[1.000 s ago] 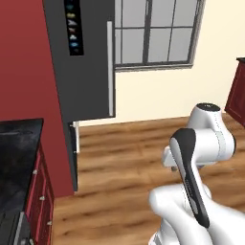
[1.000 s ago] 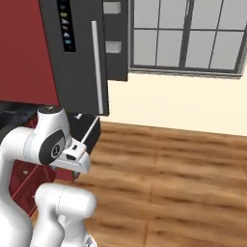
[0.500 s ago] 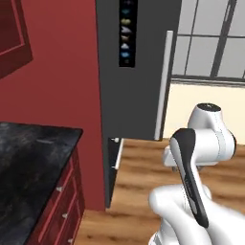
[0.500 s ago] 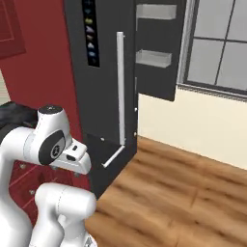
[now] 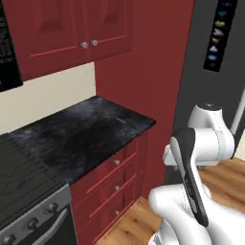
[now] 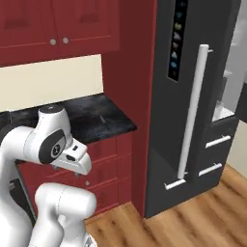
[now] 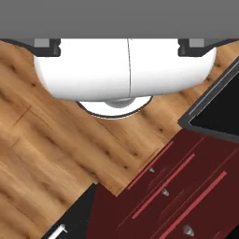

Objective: Retrieve the butter from the fridge and place it on a plate on the dining table. Then retrieve the butter knife by the fridge and place it near the plate.

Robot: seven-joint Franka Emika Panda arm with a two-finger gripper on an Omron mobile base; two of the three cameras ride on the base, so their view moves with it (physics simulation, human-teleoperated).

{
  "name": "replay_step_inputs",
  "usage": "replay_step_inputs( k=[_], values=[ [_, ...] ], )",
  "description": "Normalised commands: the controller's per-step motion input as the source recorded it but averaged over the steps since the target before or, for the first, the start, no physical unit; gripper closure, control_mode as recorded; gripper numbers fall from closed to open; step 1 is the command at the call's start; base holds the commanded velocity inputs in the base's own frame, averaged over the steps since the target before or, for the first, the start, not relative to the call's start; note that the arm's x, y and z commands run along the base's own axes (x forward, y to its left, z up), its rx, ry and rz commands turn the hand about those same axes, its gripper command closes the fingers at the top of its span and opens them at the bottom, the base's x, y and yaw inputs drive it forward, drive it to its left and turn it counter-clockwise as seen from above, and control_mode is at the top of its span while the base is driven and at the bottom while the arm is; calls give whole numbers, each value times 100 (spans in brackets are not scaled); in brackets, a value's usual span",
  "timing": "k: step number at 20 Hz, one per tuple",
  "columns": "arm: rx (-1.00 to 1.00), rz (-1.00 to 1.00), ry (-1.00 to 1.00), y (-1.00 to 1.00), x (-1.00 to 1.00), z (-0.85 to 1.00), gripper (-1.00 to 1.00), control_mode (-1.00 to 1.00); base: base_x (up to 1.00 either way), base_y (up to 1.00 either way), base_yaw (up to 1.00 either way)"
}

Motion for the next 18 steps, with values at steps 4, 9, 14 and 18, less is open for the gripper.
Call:
replay_step_inputs(
  k=[4,9,14,18],
  values=[
    [0,0,0,0,0,0,-100,100,0,-24,94],
    [0,0,0,0,0,0,-100,100,11,-20,26],
    [0,0,0,0,0,0,-100,100,7,-3,4],
    [0,0,0,0,0,0,-100,100,36,-52,0]
  ],
)
